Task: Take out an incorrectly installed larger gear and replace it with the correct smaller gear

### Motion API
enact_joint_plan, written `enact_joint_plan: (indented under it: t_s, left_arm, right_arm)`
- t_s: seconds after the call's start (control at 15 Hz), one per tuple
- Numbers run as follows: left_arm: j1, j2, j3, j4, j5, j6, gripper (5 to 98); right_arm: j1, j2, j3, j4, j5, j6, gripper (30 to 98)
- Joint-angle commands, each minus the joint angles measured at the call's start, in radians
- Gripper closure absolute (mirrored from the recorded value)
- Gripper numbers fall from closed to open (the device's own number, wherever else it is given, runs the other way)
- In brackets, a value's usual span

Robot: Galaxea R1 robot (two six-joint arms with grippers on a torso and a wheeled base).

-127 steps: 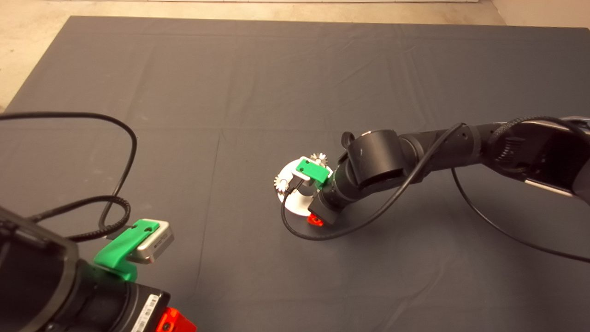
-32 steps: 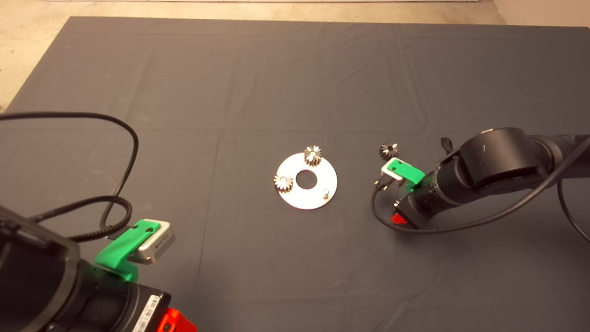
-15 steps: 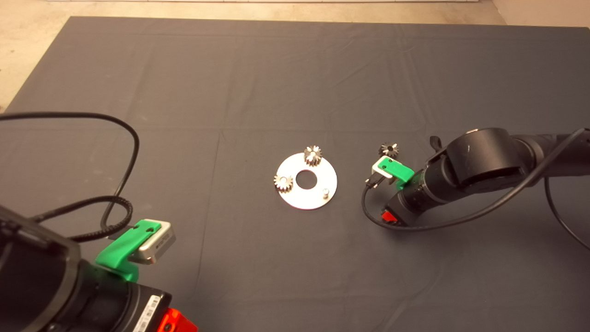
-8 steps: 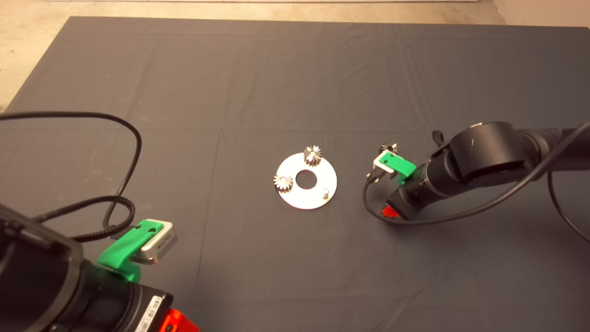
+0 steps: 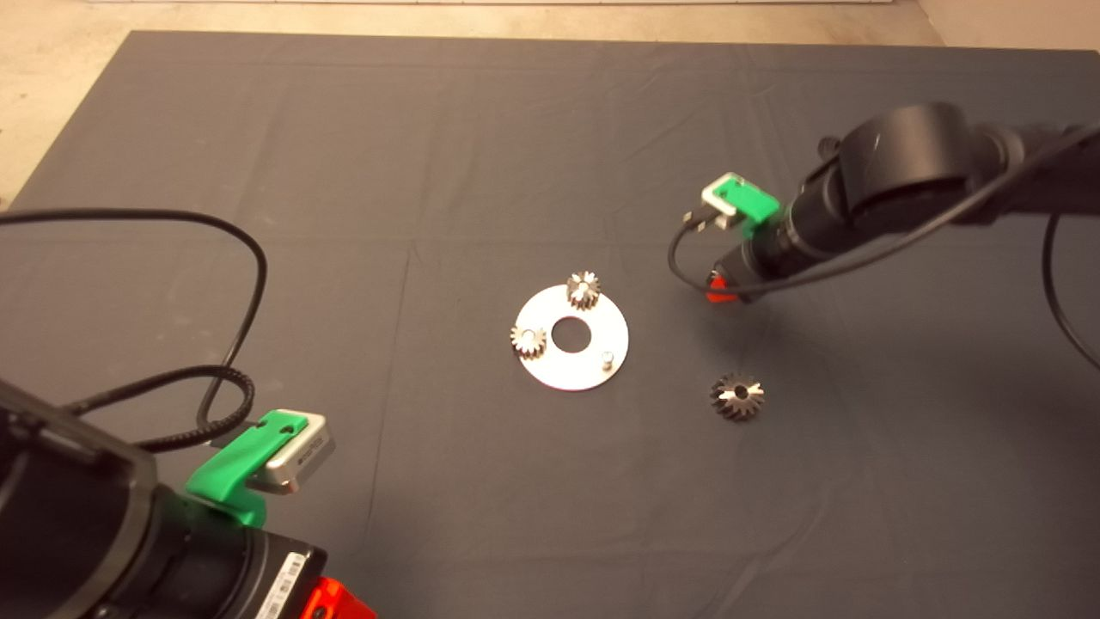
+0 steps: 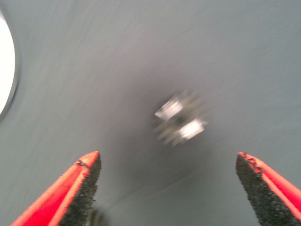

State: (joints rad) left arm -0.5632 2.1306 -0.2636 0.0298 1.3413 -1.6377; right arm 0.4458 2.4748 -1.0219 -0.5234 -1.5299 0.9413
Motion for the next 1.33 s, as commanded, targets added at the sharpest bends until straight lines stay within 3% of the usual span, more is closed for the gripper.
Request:
enact_joint_plan:
  t_s: [0.0, 0.2, 0.67, 0.93, 1.27]
  left_arm:
    - [-0.009, 0.001, 0.015, -0.014, -0.004, -0.002, 12.7]
    - [-0.009, 0.001, 0.015, -0.014, -0.004, -0.002, 12.7]
    - [-0.009, 0.001, 0.016, -0.014, -0.004, 0.001, 12.7]
    - [-0.008, 0.001, 0.016, -0.014, -0.004, 0.002, 12.7]
    - [-0.009, 0.001, 0.017, -0.014, -0.004, 0.002, 12.7]
  right_arm:
    - [0.053, 0.066, -0.17, 0.075, -0.128, 0.062, 51.2]
    - [0.053, 0.128, -0.292, 0.2, -0.128, 0.057, 49.3]
    - [0.054, 0.122, -0.306, 0.402, -0.128, 0.054, 38.2]
    - [0.057, 0.02, -0.304, 0.511, -0.128, 0.054, 33.5]
    - [0.049, -0.059, -0.256, 0.51, -0.128, 0.048, 31.7]
